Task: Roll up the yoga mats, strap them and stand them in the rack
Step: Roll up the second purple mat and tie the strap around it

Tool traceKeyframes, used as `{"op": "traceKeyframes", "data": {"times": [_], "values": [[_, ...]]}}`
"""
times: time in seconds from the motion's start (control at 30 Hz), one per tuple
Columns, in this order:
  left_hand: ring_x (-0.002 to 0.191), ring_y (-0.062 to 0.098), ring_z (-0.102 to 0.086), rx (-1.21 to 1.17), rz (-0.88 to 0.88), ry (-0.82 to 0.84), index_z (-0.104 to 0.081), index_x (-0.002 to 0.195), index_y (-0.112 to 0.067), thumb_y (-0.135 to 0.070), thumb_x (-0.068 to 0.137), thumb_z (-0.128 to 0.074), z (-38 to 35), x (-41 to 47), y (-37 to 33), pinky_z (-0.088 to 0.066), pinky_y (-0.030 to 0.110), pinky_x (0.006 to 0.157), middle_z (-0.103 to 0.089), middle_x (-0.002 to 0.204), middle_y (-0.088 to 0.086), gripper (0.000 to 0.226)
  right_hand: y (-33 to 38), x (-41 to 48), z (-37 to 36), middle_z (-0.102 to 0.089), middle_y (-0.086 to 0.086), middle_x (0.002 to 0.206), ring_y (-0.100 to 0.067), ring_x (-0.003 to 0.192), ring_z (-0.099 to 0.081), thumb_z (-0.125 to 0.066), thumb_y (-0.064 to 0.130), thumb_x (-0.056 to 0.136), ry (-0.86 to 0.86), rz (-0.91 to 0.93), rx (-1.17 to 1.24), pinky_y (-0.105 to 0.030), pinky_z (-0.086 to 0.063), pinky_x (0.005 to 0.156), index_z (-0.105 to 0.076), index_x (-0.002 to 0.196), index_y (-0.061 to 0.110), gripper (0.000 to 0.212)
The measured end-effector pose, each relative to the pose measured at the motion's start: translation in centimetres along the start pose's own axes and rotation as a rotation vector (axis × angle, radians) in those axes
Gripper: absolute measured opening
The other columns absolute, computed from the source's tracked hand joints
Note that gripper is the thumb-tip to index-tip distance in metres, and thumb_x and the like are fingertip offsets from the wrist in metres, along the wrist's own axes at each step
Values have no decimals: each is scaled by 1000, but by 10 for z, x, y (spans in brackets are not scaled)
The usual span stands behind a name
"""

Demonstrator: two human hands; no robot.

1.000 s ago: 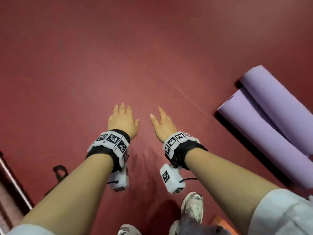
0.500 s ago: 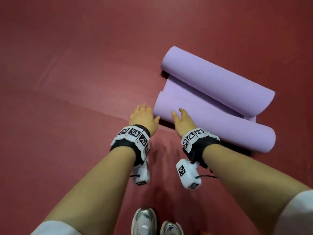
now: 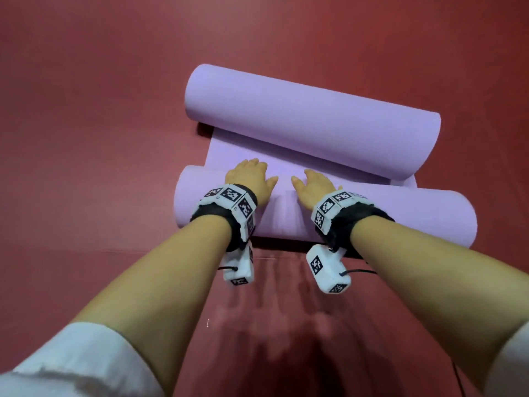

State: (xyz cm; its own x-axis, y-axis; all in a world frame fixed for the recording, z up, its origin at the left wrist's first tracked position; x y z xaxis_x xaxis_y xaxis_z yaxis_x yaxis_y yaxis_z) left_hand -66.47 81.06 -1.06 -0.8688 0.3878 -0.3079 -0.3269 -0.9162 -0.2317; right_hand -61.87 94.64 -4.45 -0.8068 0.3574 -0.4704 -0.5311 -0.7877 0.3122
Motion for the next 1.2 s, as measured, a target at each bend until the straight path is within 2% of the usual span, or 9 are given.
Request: {"op": "traceKeyframes", "data": {"times": [0.17, 0.3, 0.47, 0.6, 0.7, 0.8, 0.97, 1.13, 1.2], "values": [[109, 31, -53, 156, -109, 14, -57, 101, -10, -56, 92, -40, -43, 19, -21, -38, 36, 84, -61, 114, 11, 50, -21, 1, -3, -42, -8, 141, -29, 130, -34, -38, 53, 94, -137, 103, -223, -44, -27, 103, -43, 134, 17, 54], [106, 31, -45, 175, -132, 0, -52, 83, -17, -67, 88, -31, -60, 14, -22, -34, 38, 83, -64, 106, 8, 55, -38, -12, -15, -43, -12, 137, -33, 125, -41, -36, 53, 95, -120, 21, -162, -42, -32, 99, -43, 134, 16, 55], [113, 29, -46, 141, -162, 94, -57, 115, -16, -71, 84, -38, -92, -11, -29, -36, 37, 89, -62, 116, 8, 65, -53, -38, -36, -59, -14, 123, -32, 112, -55, -41, 49, 95, 10, 52, -237, -34, -38, 82, -51, 121, 9, 48], [128, 27, -43, 7, -95, 302, -37, 140, -17, -74, 71, -57, -123, -34, -19, -37, 40, 104, -47, 140, 7, 92, -66, -52, -46, -47, -8, 130, -28, 122, -42, -62, 67, 73, 96, 112, -401, -38, -34, 97, -56, 115, 18, 65], [136, 24, -36, -11, -58, 509, -21, 148, -22, -76, 68, -58, -155, -63, -10, -30, 40, 111, -36, 150, 1, 104, -95, -76, -74, -39, -9, 142, -28, 127, -42, -76, 62, 62, 336, -16, -138, -37, -39, 101, -37, 133, 10, 96], [133, 25, -38, 33, -87, 555, -24, 148, -25, -78, 62, -61, -170, -96, -16, -32, 39, 109, -39, 147, 2, 107, -111, -112, -86, -34, -6, 149, -29, 136, -29, -71, 68, 63, 427, -44, -227, -40, -30, 107, -15, 149, 20, 114], [116, 26, -42, 220, -281, 397, -48, 130, -24, -73, 59, -68, -169, -162, -35, -36, 38, 95, -45, 124, 5, 88, -118, -177, -105, -33, -7, 149, -30, 138, -23, -53, 68, 80, 524, -24, -268, -35, -23, 107, -28, 148, 28, 82], [112, 26, -53, 254, -304, 304, -49, 124, -21, -65, 79, -55, -182, -220, -30, -39, 34, 88, -55, 121, 3, 63, -127, -224, -127, -46, 3, 138, -23, 133, -29, -51, 60, 85, 152, 126, -313, -42, -18, 110, -48, 131, 33, 53], [110, 27, -56, 298, -324, 237, -53, 116, -19, -59, 88, -47, -187, -242, -27, -38, 33, 85, -59, 119, 3, 49, -130, -238, -139, -49, 2, 135, -20, 132, -35, -55, 55, 86, 134, 157, -207, -37, -16, 112, -53, 127, 31, 48]]}}
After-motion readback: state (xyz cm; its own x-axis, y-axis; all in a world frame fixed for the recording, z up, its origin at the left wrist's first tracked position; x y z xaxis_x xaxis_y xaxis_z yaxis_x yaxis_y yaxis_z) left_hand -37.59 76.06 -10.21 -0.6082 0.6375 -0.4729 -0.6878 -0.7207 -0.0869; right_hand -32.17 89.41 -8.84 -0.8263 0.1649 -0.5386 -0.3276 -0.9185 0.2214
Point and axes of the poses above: each hand's wrist, its own x-axis towards the middle knuckle, its own z-axis out of the back of the hand, y = z × x, the point moved 8 cm from there along x, towards the middle knuckle
